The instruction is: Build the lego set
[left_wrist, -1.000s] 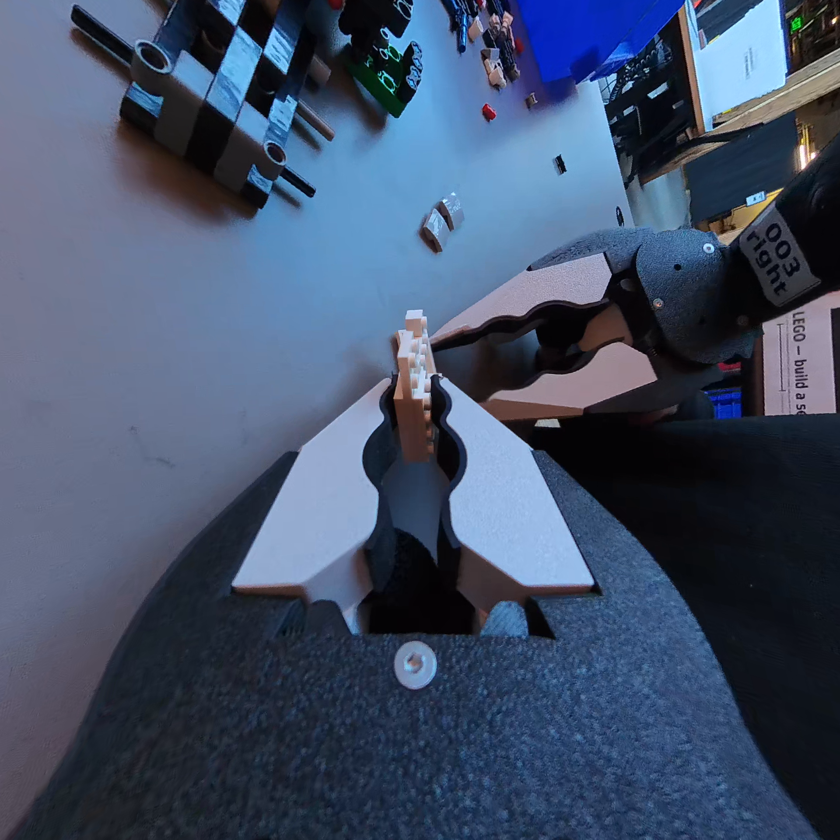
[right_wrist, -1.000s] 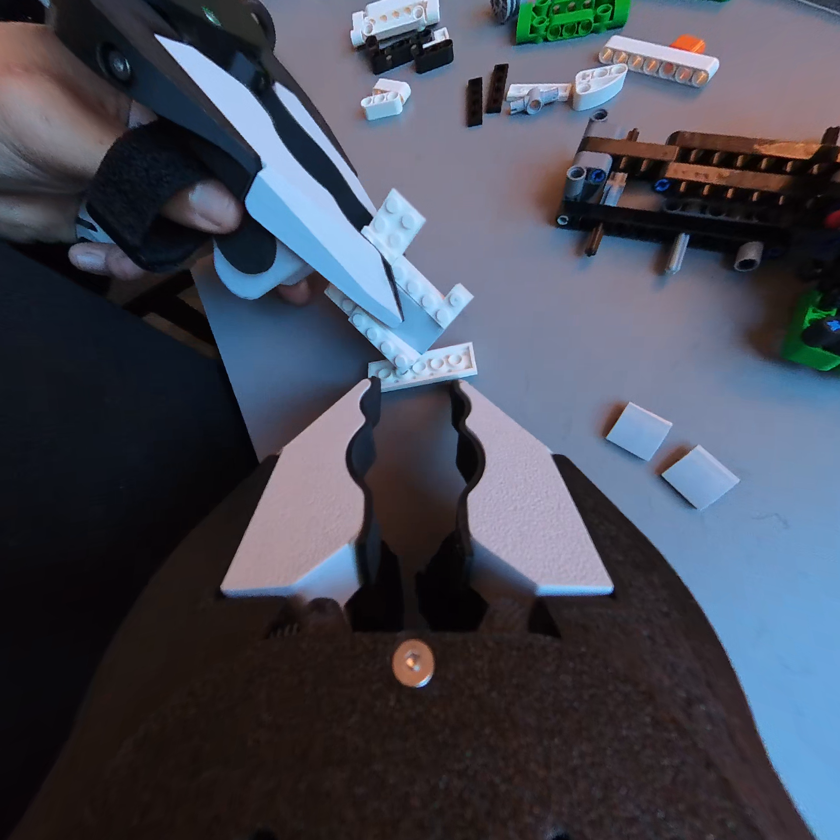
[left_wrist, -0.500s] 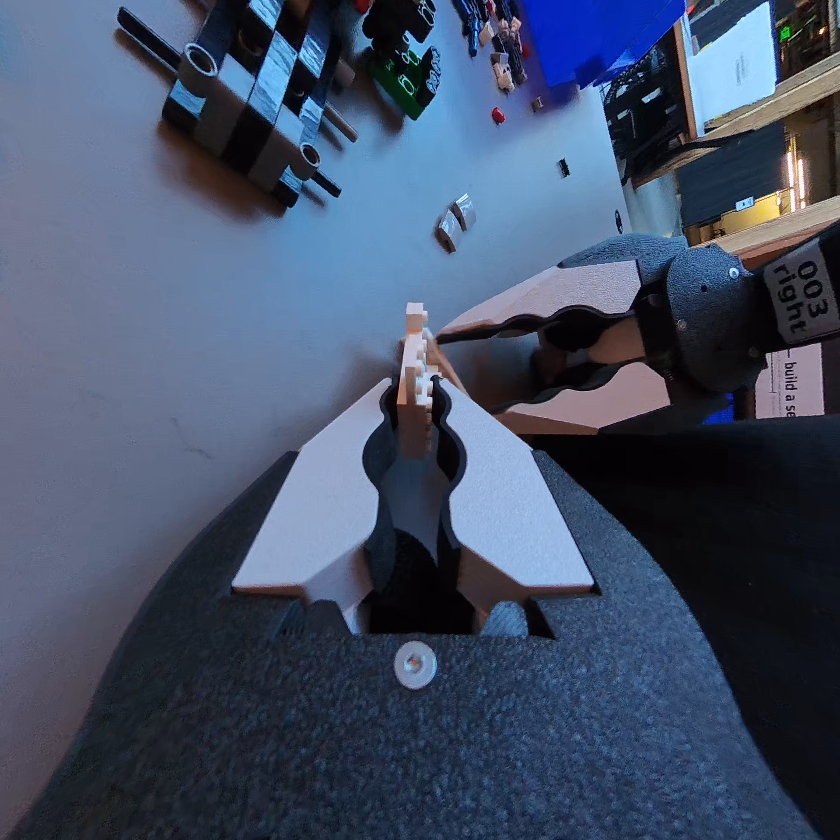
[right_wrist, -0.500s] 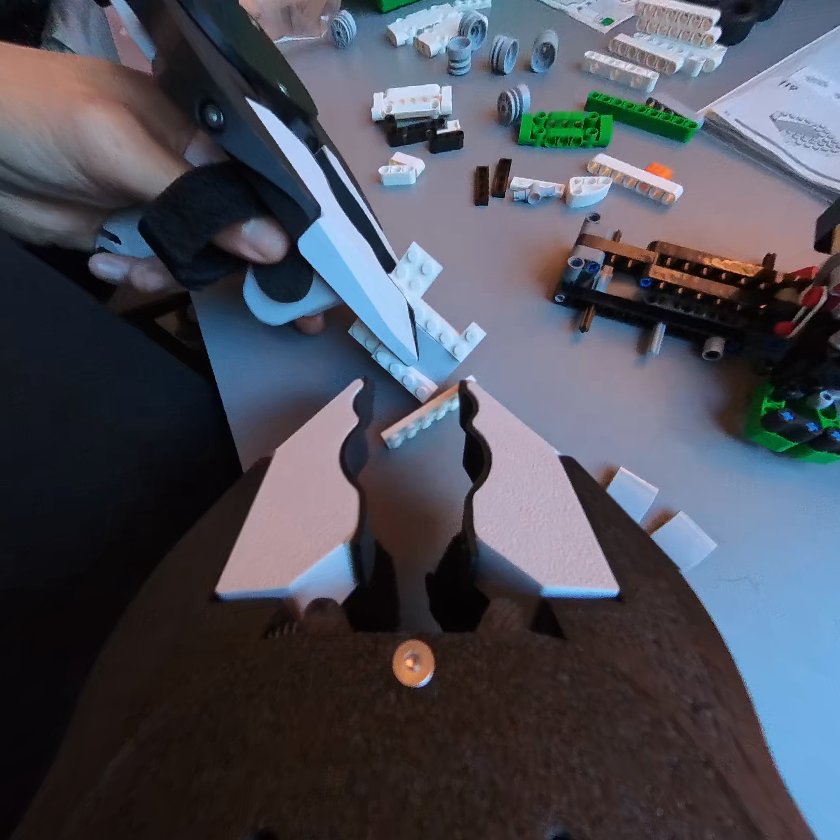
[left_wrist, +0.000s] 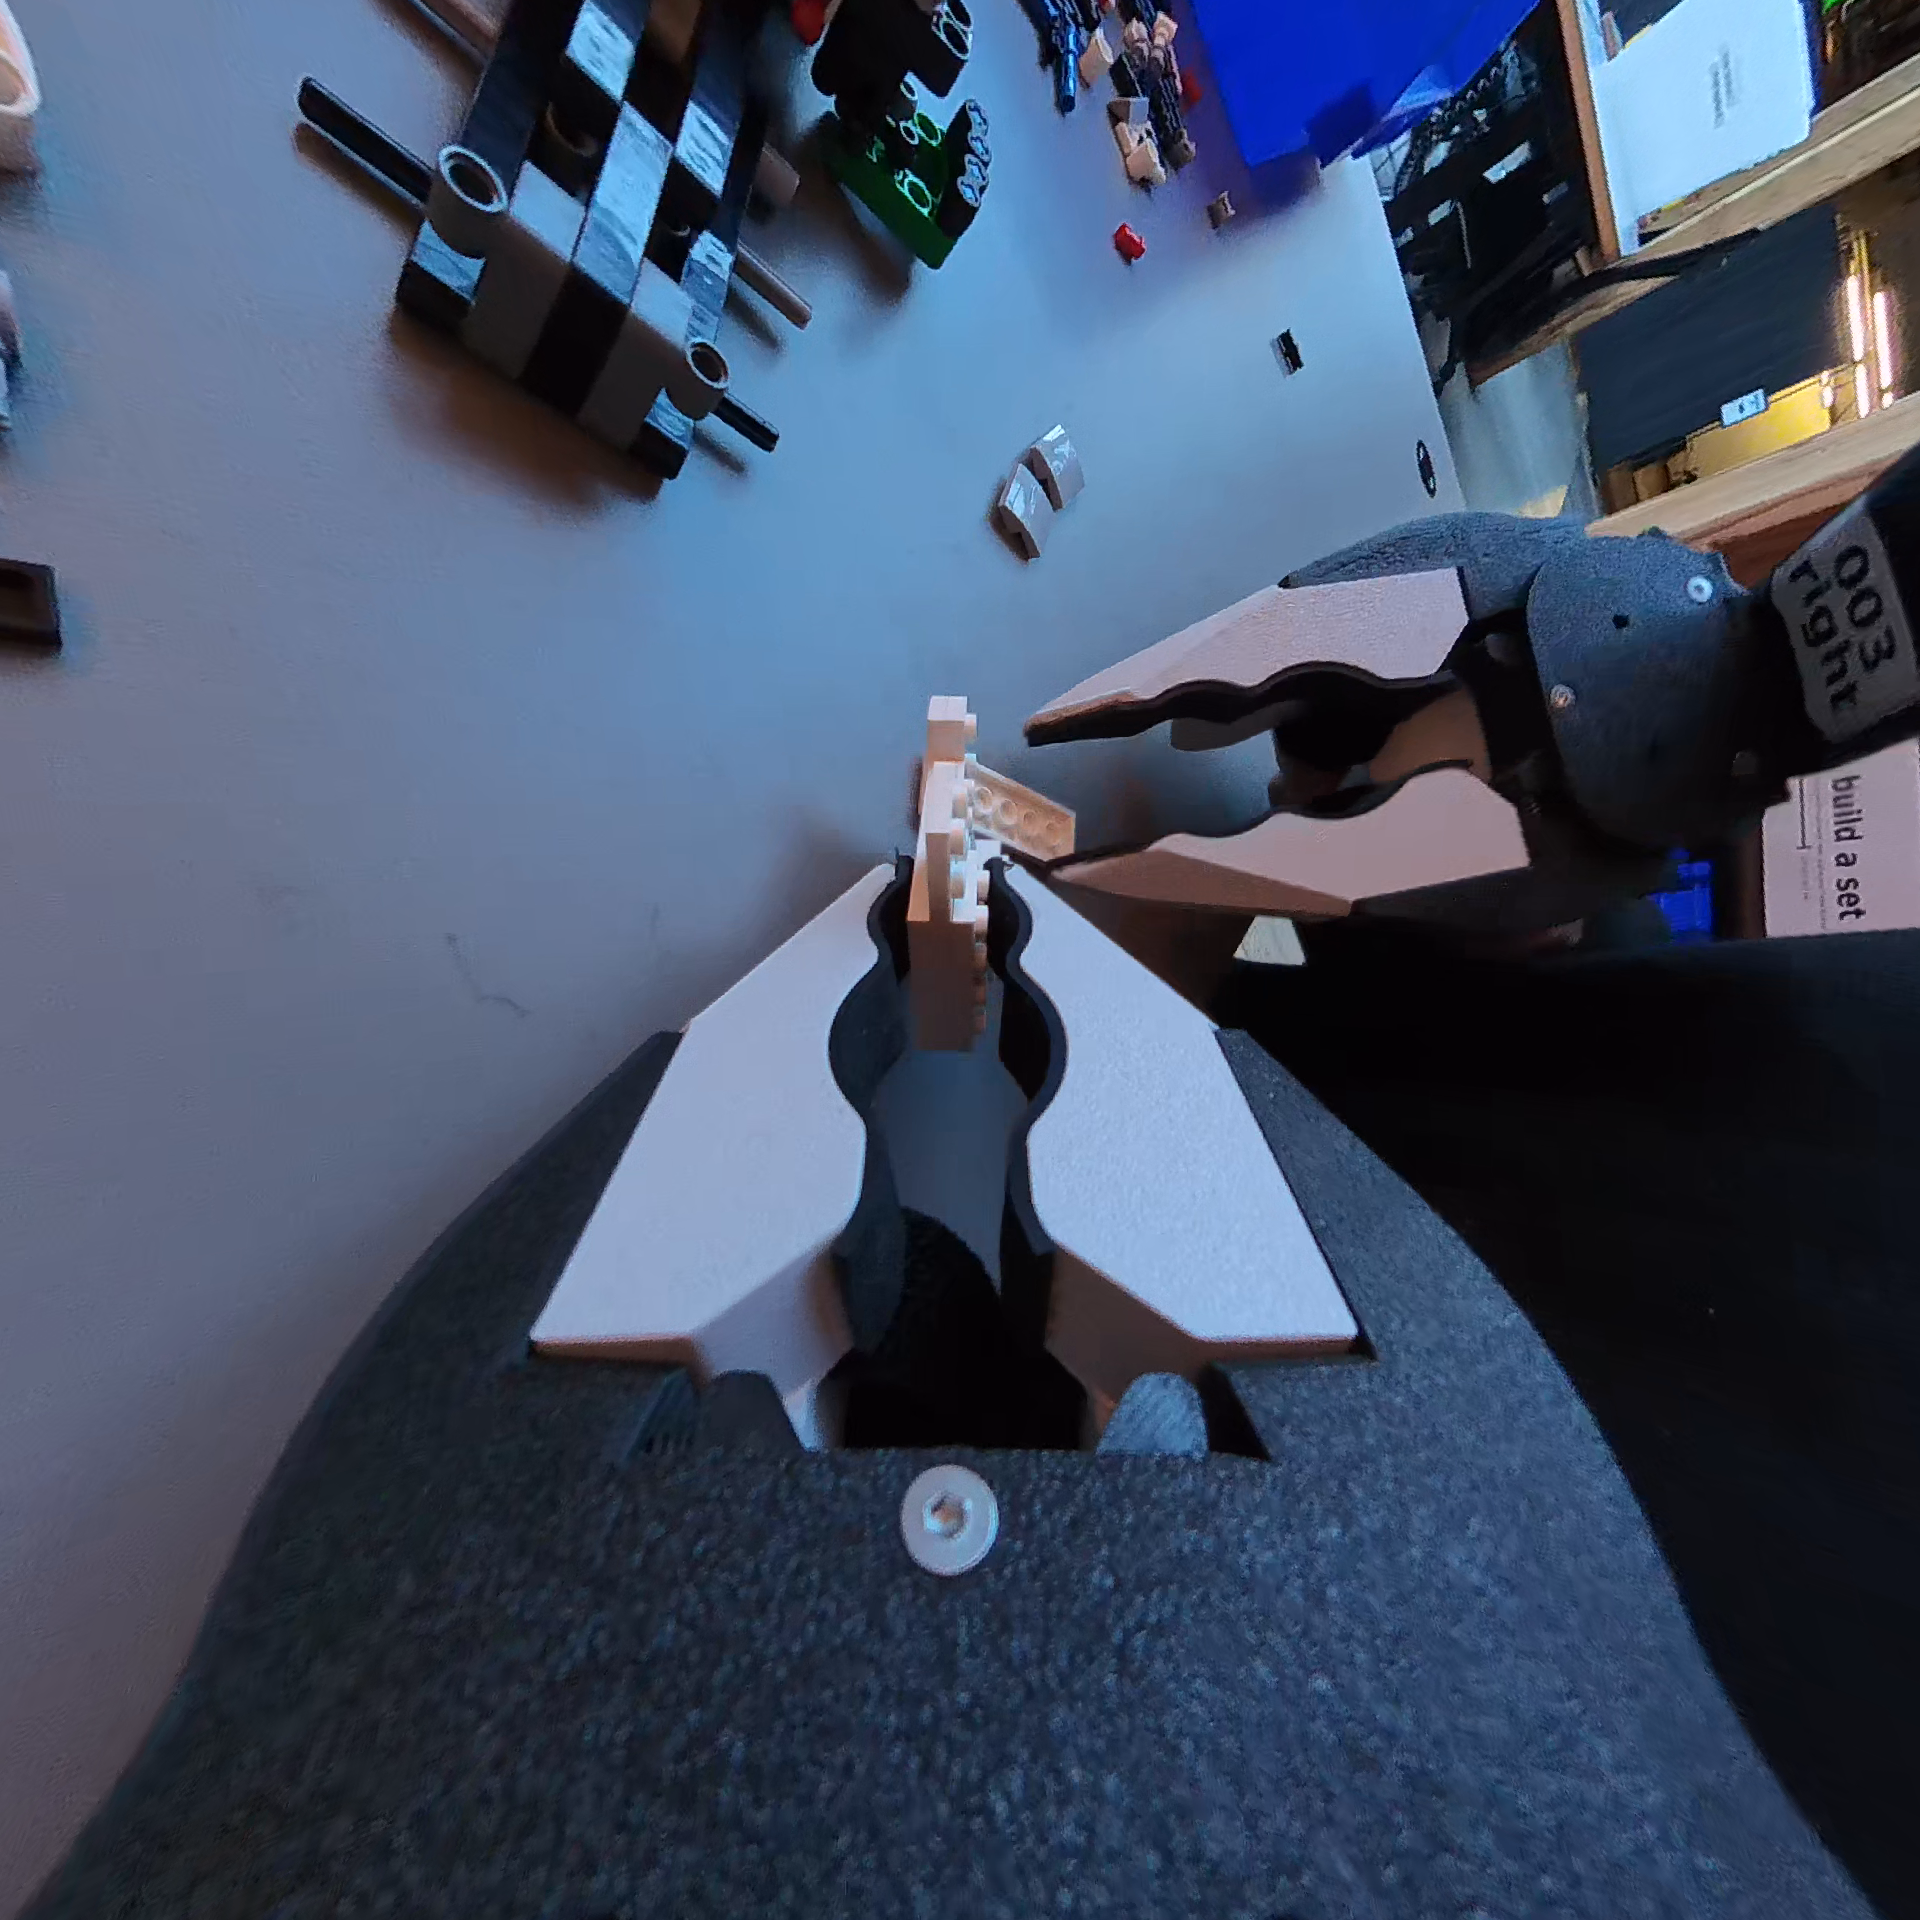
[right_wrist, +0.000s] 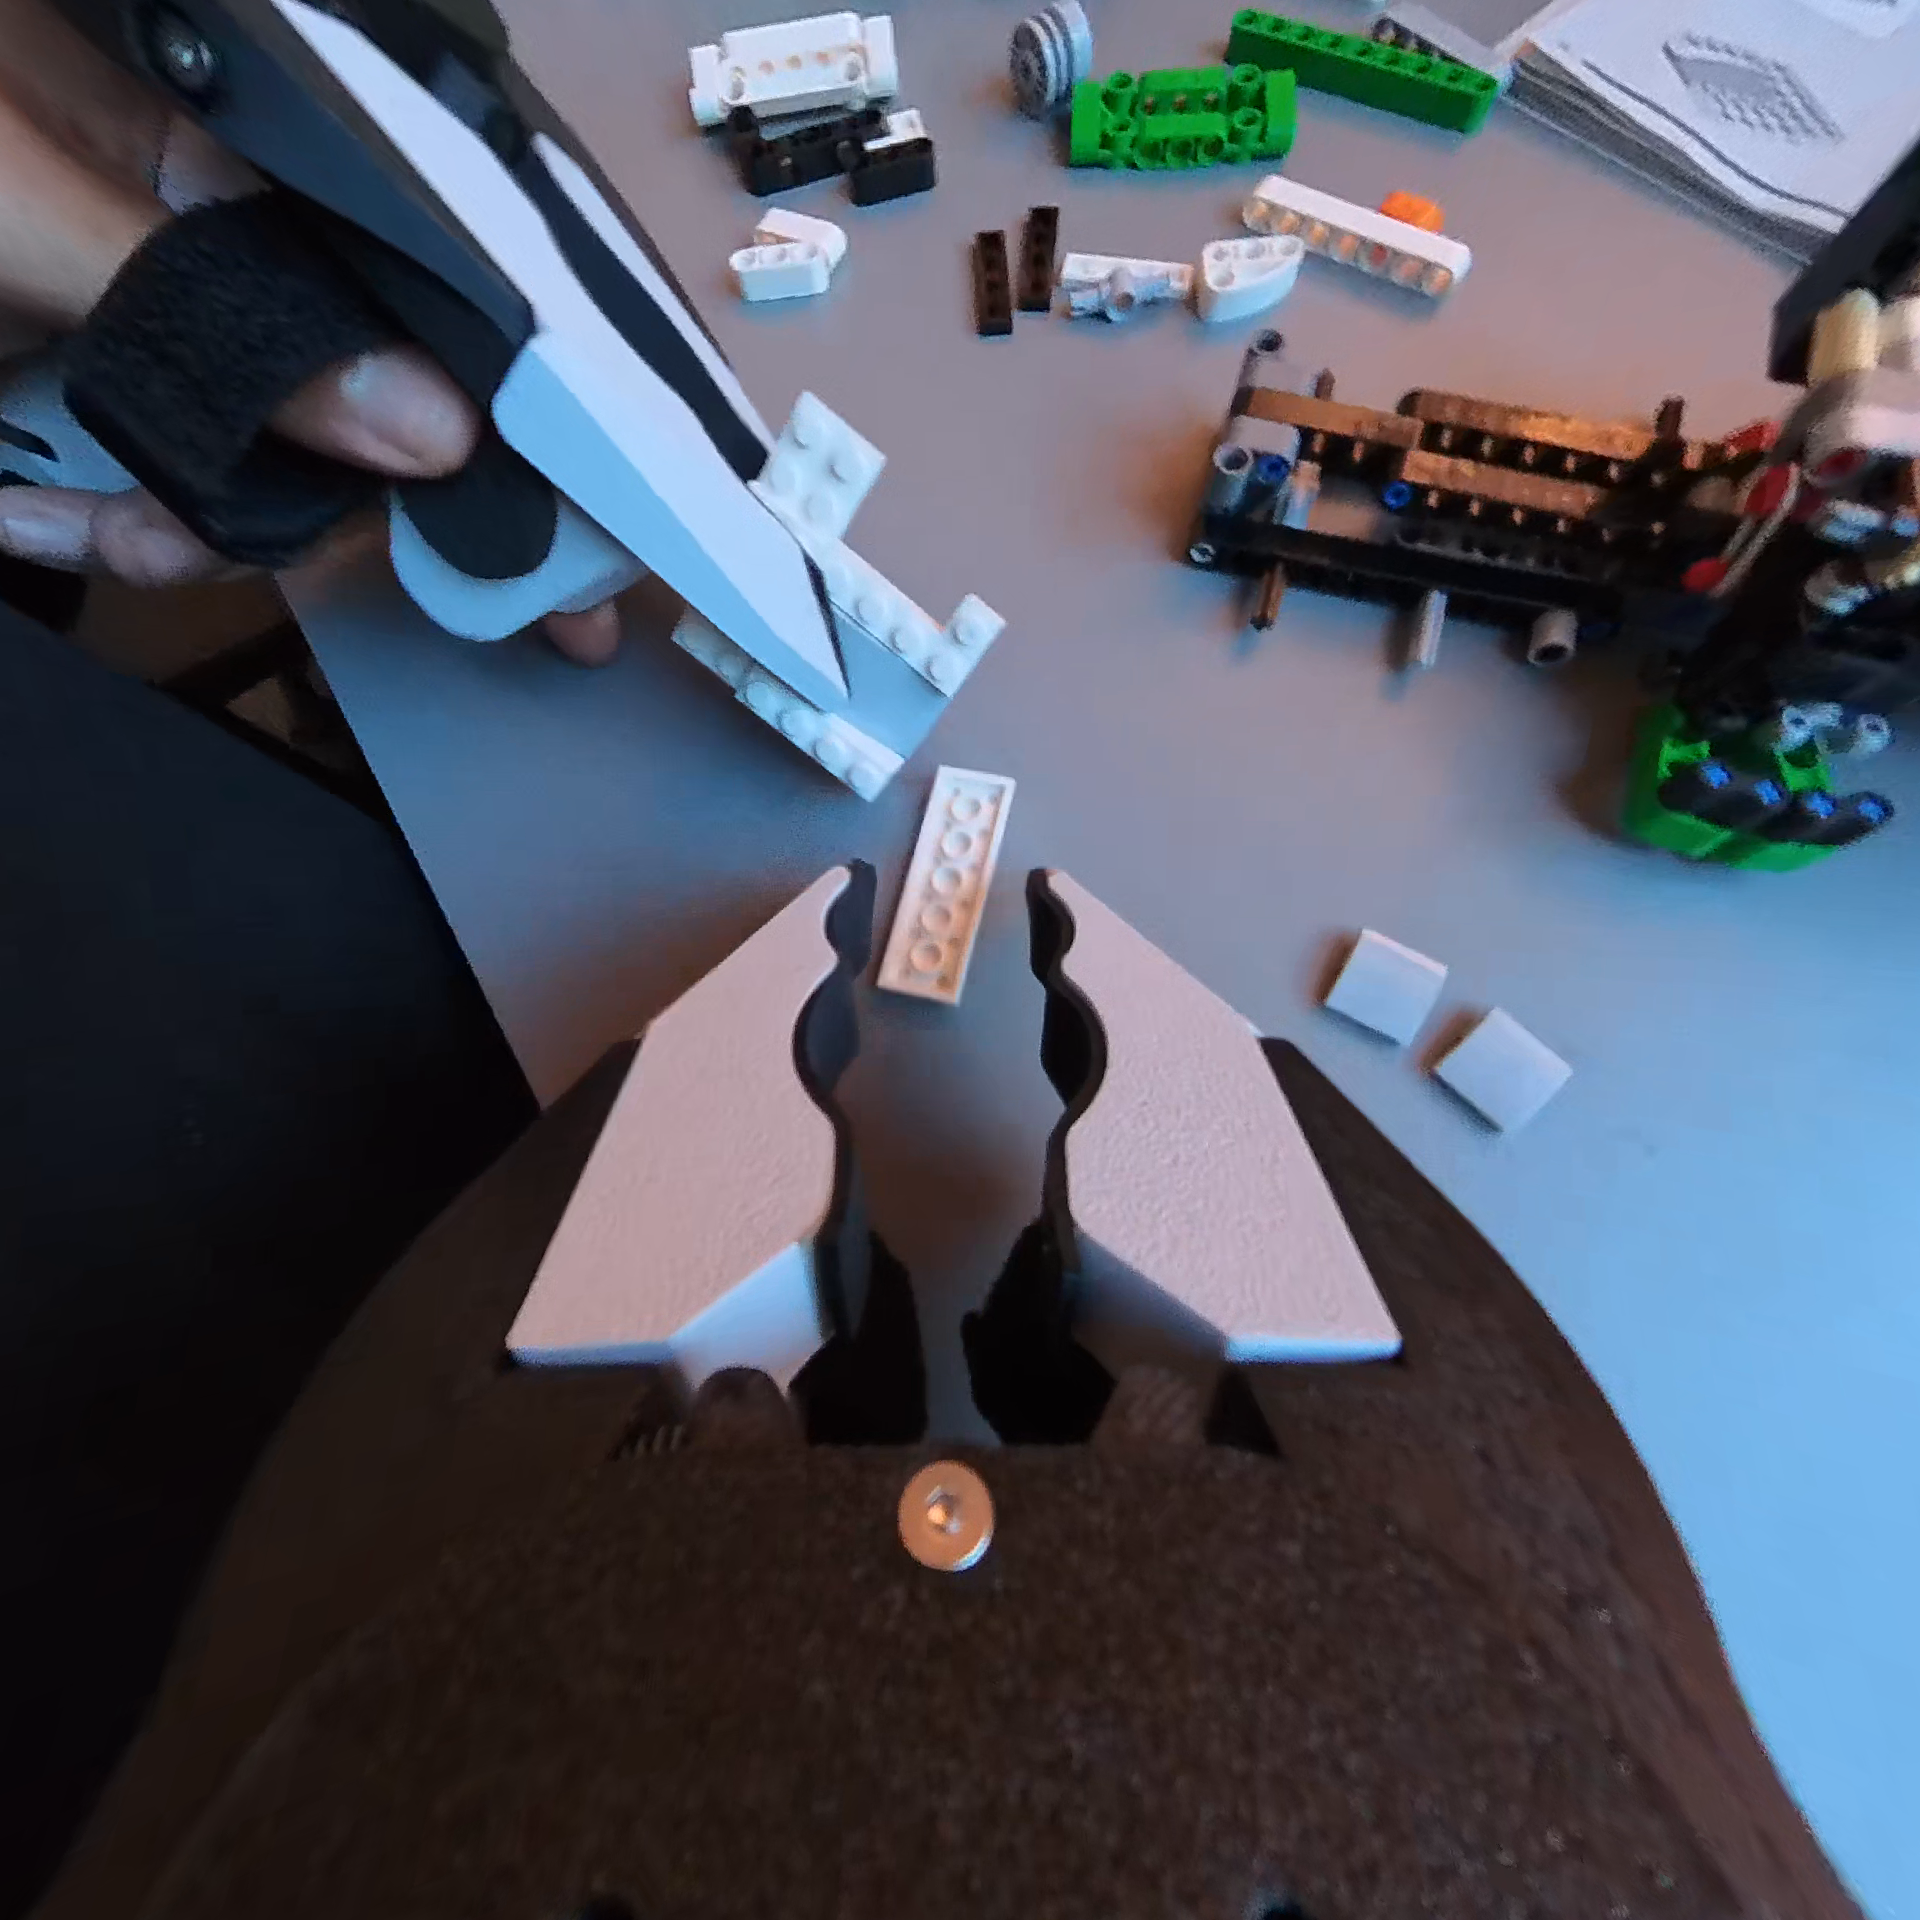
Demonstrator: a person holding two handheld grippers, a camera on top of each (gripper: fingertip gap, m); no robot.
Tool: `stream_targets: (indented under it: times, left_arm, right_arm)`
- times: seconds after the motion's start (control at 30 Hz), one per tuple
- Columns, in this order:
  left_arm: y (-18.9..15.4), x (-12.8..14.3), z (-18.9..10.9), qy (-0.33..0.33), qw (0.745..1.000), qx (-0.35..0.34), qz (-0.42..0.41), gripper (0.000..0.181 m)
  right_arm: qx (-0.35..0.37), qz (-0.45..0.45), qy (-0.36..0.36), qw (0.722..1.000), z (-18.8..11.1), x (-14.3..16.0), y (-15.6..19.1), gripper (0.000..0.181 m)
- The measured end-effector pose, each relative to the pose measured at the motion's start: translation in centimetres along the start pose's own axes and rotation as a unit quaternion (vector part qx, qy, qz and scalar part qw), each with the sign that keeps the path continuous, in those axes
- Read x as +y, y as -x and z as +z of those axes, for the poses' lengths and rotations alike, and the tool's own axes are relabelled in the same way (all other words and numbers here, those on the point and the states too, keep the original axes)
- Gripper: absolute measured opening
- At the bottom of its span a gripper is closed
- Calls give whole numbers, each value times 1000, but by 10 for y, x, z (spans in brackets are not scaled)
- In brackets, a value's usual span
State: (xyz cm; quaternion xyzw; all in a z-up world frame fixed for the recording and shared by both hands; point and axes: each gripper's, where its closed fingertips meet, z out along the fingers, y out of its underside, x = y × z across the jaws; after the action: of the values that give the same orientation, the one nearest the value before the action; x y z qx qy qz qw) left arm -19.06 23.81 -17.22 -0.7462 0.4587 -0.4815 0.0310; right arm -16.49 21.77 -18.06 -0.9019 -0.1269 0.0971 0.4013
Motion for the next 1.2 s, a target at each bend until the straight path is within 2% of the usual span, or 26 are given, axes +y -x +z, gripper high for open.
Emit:
stream_targets:
  times: [0.13, 0.27, 0.4, 0.53, 0.6, 0.67, 0.73, 0.8, 0.83, 0.93, 1.1, 1.2]
  left_arm:
    - [-5, 0, 0, 2, 1000, 6, 14, 10]
    - [-8, -1, 2, 4, 1000, 16, 23, 10]
    - [-8, -2, -1, 5, 999, 16, 35, 10]
    - [-8, -9, -10, -1, 993, 18, 113, 10]
    - [-8, -17, -13, -8, 985, 16, 169, 10]
    - [-6, -22, -14, -7, 974, 6, 229, 11]
    - [-12, -25, -14, -8, 954, 13, 298, 10]
    - [-22, -24, -13, -6, 939, 40, 343, 10]
    - [-30, -23, -13, -7, 934, 59, 351, 10]
    - [-45, -23, -11, -17, 931, 102, 351, 10]
    - [-45, -29, -9, -30, 933, 102, 345, 10]
    - [-47, -31, -9, -39, 939, 108, 324, 10]
  right_arm:
    - [-19, 22, 19, 999, -9, 10, 7, 32]
    - [46, -31, 23, 998, -4, 16, 3, 31]
    - [88, -69, 17, 994, -3, 14, 3, 16]
    - [85, -58, 8, 995, -7, 10, 0, 15]
    - [38, -41, -24, 998, -18, -7, 4, 15]
    - [-101, 22, -50, 993, -31, -25, 24, 15]
    - [-241, 128, -46, 961, -45, -41, 35, 15]
    - [-308, 206, -69, 926, -55, -61, 27, 15]
    - [-342, 234, -51, 909, -57, -64, 28, 15]
    - [-399, 277, 11, 874, -57, -64, 31, 15]
    - [-445, 340, 60, 826, -59, -69, 24, 15]
    - [-457, 333, 94, 819, -60, -72, 22, 15]
